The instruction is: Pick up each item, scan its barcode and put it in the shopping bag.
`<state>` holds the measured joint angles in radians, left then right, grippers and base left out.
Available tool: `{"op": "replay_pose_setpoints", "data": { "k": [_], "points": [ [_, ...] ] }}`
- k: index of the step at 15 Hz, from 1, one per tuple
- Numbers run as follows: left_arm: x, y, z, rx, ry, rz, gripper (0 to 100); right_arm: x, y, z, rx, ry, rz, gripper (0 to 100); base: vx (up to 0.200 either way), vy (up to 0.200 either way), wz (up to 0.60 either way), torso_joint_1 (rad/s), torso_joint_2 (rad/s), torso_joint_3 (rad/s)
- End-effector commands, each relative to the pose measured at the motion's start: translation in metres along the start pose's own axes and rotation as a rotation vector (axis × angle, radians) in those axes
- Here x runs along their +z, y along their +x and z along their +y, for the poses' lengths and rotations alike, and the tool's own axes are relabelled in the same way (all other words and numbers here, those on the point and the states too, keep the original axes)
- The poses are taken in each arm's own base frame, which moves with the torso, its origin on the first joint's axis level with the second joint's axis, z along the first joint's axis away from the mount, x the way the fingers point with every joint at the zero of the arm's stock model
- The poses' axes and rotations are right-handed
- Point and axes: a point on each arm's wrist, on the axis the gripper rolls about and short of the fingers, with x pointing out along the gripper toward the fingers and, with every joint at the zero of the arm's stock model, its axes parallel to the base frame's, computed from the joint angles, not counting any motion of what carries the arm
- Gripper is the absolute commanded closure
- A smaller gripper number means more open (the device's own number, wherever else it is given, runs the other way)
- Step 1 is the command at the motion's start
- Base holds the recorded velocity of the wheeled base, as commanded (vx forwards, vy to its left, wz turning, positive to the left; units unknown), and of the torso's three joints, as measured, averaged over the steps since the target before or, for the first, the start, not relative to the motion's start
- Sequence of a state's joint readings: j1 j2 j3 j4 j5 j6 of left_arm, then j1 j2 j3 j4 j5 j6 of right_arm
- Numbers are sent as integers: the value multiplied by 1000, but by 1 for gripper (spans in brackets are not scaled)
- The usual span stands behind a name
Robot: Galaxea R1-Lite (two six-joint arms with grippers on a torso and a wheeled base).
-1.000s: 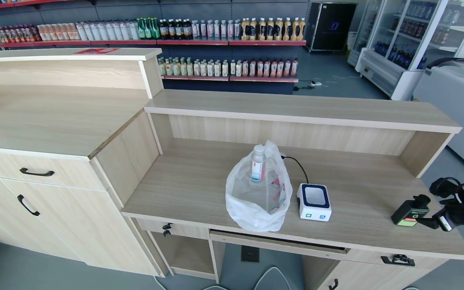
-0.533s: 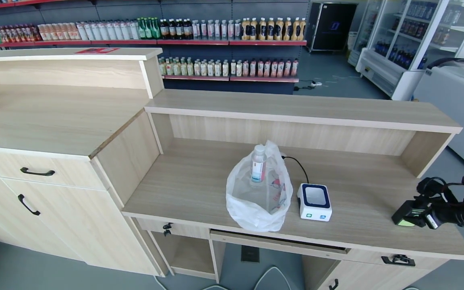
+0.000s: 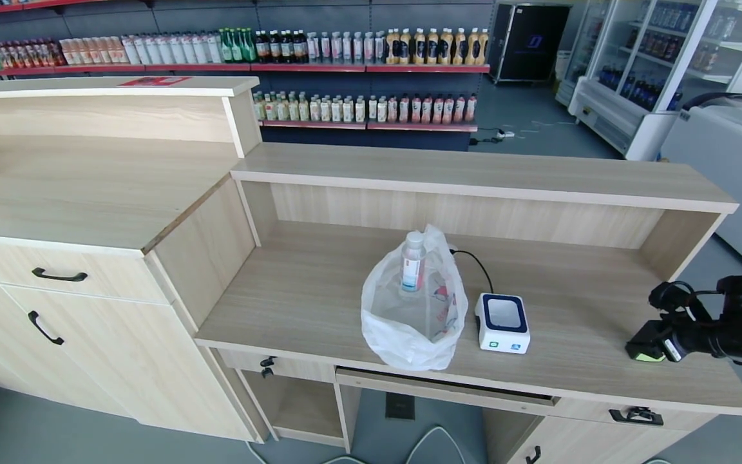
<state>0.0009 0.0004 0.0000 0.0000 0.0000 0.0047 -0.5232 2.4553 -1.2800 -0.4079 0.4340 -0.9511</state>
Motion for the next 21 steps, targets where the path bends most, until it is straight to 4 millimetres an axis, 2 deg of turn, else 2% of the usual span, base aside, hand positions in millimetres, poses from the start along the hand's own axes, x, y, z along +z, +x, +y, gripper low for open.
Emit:
{"op": "replay_pose_setpoints", "data": {
  "k": [1, 2, 3, 9, 11, 12, 13, 15, 16, 17, 18, 20, 21],
  "points": [
    [0, 0, 0, 1, 0, 0, 0, 0, 6, 3, 9, -4, -2, 0, 0, 0, 0, 0, 0, 0],
    [0, 0, 0, 1, 0, 0, 0, 1, 8, 3, 11, -6, -3, 0, 0, 0, 0, 0, 0, 0],
    [0, 0, 0, 1, 0, 0, 0, 3, 10, 4, 13, -11, -7, 100, 0, 0, 0, 0, 0, 0],
    [0, 0, 0, 1, 0, 0, 0, 10, 12, 9, -23, -52, -48, 100, 0, 0, 0, 0, 0, 0],
    [0, 0, 0, 1, 0, 0, 0, 24, -4, 8, -95, -103, -104, 100, 0, 0, 0, 0, 0, 0],
    [0, 0, 0, 1, 0, 0, 0, 35, -23, 8, -135, -125, -132, 100, 0, 0, 0, 0, 0, 0],
    [0, 0, 0, 1, 0, 0, 0, 49, -54, 12, -172, -144, -160, 100, 0, 0, 0, 0, 0, 0],
    [0, 0, 0, 1, 0, 0, 0, 68, -133, 32, -251, -178, -205, 100, 0, 0, 0, 0, 0, 0],
    [0, 0, 0, 1, 0, 0, 0, 67, -164, 41, -310, -214, -218, 100, 0, 0, 0, 0, 0, 0],
    [0, 0, 0, 1, 0, 0, 0, 65, -204, 50, -404, -342, -220, 100, 0, 0, 0, 0, 0, 0],
    [0, 0, 0, 1, 0, 0, 0, 73, -233, 50, -411, -498, -274, 100, 0, 0, 0, 0, 0, 0],
    [0, 0, 0, 1, 0, 0, 0, 85, -259, 58, -353, -691, -406, 100, 0, 0, 0, 0, 0, 0],
    [0, 0, 0, 1, 0, 0, 0, 93, -275, 63, -385, -971, -503, 100, 0, 0, 0, 0, 0, 0]
  ]
}}
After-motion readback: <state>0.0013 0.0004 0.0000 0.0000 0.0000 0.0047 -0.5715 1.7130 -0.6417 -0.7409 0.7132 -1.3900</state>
